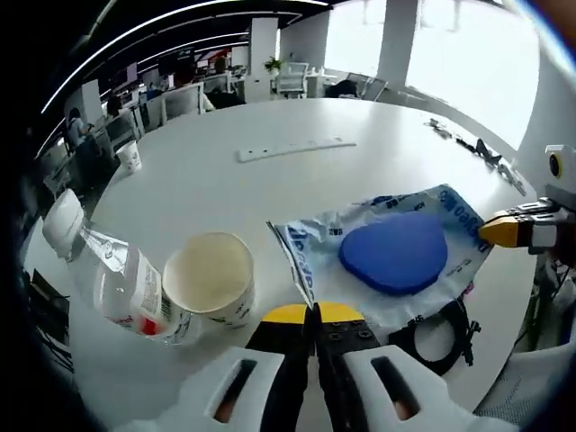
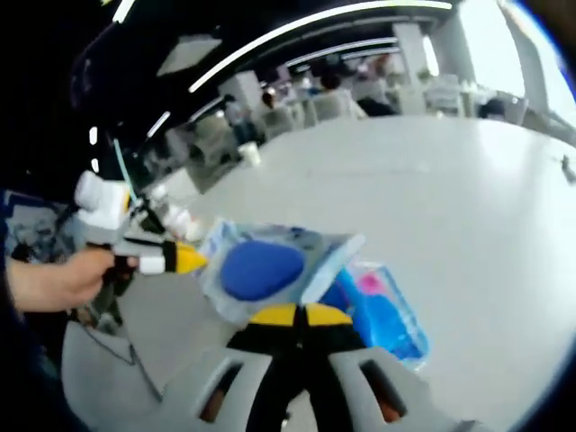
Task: Arrange the tabletop items into an orderly group along one side of the table until the central work area is clear of visible clutter.
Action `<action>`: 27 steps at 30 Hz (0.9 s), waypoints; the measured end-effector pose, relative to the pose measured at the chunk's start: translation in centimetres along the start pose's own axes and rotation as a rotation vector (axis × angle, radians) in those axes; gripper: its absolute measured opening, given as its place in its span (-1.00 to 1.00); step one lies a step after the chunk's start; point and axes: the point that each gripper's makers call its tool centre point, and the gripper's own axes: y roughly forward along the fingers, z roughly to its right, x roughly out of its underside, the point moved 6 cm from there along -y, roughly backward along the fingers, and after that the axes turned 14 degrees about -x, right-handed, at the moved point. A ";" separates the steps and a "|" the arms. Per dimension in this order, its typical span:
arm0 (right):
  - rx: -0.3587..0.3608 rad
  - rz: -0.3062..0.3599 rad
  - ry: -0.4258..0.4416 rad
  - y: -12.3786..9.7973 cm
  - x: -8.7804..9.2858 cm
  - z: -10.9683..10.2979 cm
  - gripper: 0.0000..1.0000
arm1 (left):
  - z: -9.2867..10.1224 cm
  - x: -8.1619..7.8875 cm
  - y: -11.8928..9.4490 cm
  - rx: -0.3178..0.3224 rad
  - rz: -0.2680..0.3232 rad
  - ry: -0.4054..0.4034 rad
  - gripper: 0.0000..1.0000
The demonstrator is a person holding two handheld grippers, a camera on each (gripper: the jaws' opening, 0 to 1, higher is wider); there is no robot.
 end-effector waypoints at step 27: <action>-0.034 -0.029 0.003 2.4 -0.6 2.2 -1.00 | -0.5 0.1 2.0 -0.078 -0.019 0.046 -0.99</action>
